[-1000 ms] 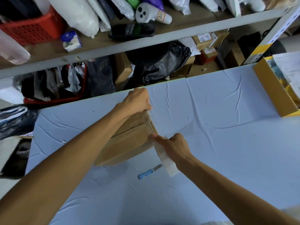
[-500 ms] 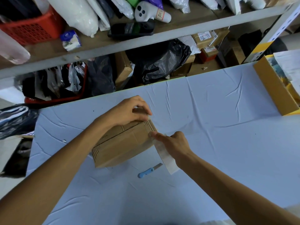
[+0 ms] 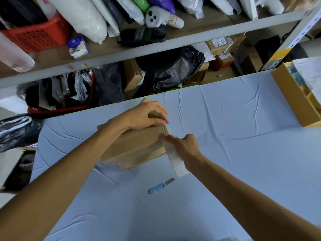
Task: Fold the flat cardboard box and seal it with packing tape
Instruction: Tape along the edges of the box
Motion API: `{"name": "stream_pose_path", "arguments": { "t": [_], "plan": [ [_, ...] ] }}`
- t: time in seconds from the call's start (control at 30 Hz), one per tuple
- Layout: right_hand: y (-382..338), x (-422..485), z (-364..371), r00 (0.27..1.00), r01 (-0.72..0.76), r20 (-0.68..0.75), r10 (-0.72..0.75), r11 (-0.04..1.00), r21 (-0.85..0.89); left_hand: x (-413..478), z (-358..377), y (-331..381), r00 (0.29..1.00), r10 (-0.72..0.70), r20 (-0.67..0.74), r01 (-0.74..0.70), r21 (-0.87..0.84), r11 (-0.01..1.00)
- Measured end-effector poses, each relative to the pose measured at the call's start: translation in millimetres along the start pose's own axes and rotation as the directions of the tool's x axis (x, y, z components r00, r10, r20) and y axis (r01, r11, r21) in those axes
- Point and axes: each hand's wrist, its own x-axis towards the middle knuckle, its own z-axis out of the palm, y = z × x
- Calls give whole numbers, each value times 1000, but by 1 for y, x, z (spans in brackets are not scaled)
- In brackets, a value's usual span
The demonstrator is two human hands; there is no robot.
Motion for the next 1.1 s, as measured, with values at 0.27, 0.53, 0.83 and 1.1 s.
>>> {"name": "stream_pose_path", "arguments": {
  "t": [0.27,0.53,0.83,1.1],
  "plan": [
    [11,-3,-8,997,60,46,-59,998,-18,-4,9,-6,1000,22,-14,-21,93,995],
    [32,-7,-21,966,250,93,-243,965,-81,-8,20,-6,997,57,-56,-57,7,998],
    [33,-1,-29,995,96,9,-97,959,-267,-10,27,-3,993,42,-113,-45,-17,999],
    [25,-8,-43,970,229,110,-216,965,-126,-31,24,-22,995,-5,-102,9,44,999]
  ]
}}
